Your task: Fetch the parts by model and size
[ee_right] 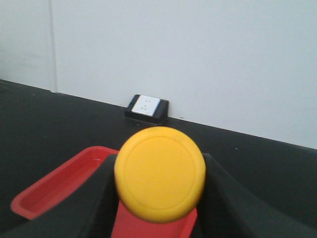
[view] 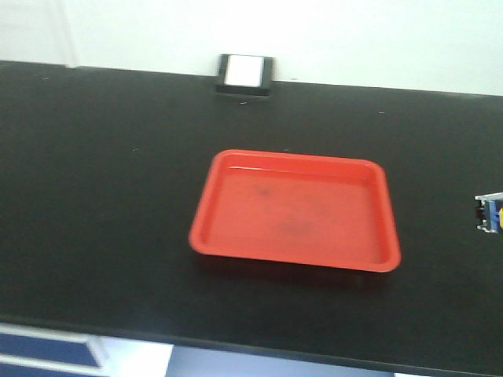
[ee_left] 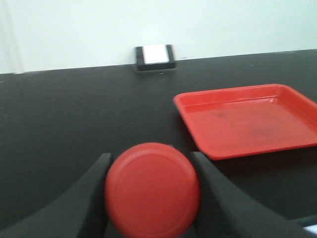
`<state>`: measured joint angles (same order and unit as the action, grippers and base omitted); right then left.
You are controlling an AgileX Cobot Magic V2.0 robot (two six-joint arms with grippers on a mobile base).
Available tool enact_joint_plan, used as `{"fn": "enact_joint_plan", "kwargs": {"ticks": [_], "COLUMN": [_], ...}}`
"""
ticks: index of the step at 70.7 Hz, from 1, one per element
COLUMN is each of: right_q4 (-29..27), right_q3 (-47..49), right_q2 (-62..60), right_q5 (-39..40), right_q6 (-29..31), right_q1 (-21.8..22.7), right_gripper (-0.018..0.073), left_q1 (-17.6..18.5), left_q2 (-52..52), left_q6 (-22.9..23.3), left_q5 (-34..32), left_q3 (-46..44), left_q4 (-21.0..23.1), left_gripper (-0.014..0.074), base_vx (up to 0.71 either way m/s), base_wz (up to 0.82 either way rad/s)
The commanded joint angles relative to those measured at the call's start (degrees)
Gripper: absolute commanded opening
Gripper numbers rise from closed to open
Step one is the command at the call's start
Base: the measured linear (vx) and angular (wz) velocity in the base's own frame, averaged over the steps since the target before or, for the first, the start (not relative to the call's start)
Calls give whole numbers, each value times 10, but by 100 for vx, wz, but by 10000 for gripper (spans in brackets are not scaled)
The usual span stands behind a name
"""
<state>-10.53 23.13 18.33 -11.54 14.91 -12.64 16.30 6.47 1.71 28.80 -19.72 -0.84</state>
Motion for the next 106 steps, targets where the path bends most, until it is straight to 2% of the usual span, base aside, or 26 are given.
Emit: {"fn": "enact_joint_plan", "kwargs": {"ticks": [1, 25, 106], "right_q4": [0, 0, 0], "right_q3": [15, 15, 15], "right_q2": [4, 4, 20], "right_q5": [46, 46, 43], "right_q6": [4, 4, 4], "right_q1": [2, 2, 2], "right_gripper": [-10, -10, -10], "left_q1": [1, 1, 1], "left_q2": [6, 6, 7], "left_q6": [1, 1, 1], "left_q5": [-48, -48, -48], "left_q3": [-15, -15, -15], "left_q4": [1, 1, 2], "left_gripper": [-7, -7, -7], "base_vx": [14, 11, 2], "base_wz": [-61, -36, -1]}}
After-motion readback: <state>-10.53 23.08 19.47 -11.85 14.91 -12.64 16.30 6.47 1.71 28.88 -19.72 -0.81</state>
